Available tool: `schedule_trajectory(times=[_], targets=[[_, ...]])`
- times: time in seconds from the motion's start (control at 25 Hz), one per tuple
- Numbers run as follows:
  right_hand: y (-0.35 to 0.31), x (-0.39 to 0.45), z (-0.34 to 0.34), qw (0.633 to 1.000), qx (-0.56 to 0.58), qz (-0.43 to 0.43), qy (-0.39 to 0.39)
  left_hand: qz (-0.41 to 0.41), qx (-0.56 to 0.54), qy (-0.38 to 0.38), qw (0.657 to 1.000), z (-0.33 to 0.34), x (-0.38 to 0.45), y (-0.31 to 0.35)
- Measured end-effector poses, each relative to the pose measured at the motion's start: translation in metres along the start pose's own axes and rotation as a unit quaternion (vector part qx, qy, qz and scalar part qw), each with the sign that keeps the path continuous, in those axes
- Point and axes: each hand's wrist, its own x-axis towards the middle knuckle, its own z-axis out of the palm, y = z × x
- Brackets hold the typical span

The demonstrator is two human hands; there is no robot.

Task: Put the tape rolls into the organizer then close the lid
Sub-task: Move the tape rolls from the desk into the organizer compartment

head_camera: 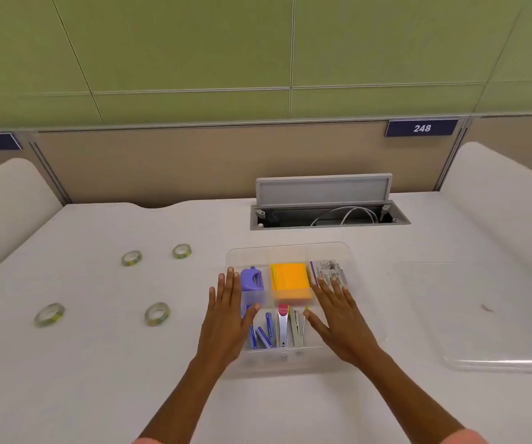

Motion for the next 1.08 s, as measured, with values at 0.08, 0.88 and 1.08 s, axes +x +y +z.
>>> schedule_trajectory(times=[0.08, 0.88, 1.08], targets=[[-0.001, 0.0, 0.001, 1.0, -0.015, -0.008, -0.002, -0.031, -0.022, -0.006, 0.999, 0.005, -0.006, -0.002], [-0.027, 0.008, -0.014, 0.999, 0.046, -0.005, 0.014, -0.073, -0.177, 0.01, 0.981, -0.012, -0.046, -0.045], [-0.09, 0.039, -0.008, 0.995, 0.091, -0.035, 0.026, -0.115, -0.158, 0.147, 0.97, -0.02, -0.052, -0.107]])
